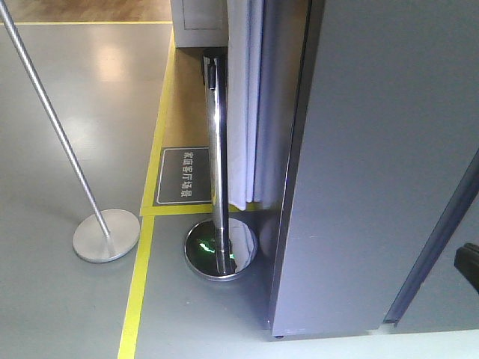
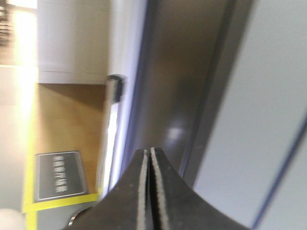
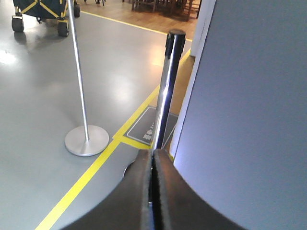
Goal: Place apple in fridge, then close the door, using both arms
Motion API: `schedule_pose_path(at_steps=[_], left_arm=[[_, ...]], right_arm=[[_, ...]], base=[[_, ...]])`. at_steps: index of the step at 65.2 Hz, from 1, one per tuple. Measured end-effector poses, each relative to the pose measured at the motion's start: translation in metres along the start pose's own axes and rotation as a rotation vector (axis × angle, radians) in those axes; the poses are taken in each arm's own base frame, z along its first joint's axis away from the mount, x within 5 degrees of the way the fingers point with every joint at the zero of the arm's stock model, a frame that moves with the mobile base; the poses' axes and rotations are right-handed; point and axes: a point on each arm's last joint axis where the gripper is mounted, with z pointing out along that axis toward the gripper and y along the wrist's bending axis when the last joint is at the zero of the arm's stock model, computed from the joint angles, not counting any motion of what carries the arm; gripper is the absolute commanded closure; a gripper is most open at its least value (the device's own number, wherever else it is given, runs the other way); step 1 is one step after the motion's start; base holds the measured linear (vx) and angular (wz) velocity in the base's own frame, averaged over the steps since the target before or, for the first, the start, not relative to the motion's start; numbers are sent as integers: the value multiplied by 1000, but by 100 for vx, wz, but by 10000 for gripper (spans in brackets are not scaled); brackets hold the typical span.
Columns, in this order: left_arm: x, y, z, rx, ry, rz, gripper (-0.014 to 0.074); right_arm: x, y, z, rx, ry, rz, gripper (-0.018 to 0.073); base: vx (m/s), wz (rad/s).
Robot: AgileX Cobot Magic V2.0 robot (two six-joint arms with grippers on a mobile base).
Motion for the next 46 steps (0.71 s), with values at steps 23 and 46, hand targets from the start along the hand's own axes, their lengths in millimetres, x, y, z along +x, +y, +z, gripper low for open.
schedule_pose_path(at_steps=[23,46], left_arm=[[16,4,-9,-17,-52,-51,605],[18,4,-9,-6,-31,-54,605]], right_arm=[[3,1,1,-8,10,4,562],[3,1,1,-8,10,4,562]], base=[[0,0],[0,0]])
